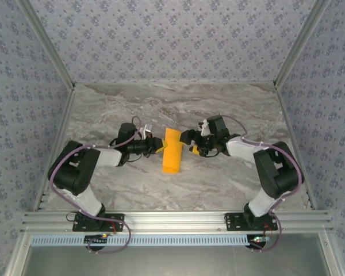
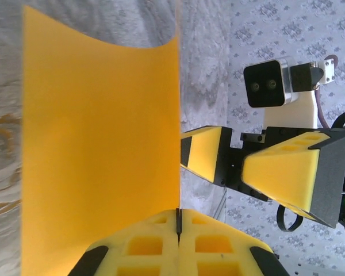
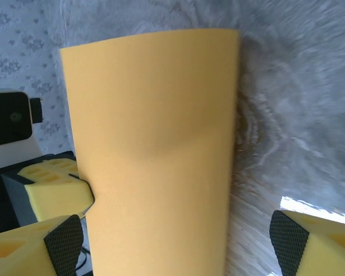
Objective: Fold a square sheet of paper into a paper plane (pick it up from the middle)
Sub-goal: Hold the square sheet of paper at the center of the table.
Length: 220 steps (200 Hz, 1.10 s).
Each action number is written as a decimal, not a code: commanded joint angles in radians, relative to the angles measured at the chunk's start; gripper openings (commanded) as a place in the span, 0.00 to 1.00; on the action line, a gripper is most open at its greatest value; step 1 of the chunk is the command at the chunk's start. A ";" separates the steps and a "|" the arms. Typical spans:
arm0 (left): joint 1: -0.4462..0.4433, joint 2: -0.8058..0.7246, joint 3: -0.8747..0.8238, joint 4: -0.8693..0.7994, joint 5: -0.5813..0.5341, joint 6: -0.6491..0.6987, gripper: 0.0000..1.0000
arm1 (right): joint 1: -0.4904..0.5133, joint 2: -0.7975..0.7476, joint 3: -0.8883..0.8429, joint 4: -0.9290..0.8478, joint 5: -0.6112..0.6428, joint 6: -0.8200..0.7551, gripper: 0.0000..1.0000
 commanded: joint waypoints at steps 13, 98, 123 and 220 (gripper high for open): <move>-0.036 0.037 0.078 -0.070 0.002 0.062 0.00 | 0.001 -0.046 -0.019 -0.131 0.121 -0.062 0.89; -0.051 0.112 0.151 -0.325 -0.110 0.182 0.02 | 0.085 0.082 0.055 -0.157 0.132 -0.055 0.66; -0.051 0.109 0.165 -0.395 -0.140 0.230 0.03 | 0.098 0.113 0.073 -0.144 0.128 -0.045 0.62; -0.050 0.068 0.241 -0.588 -0.244 0.284 0.27 | 0.126 0.205 0.162 -0.324 0.232 -0.065 0.42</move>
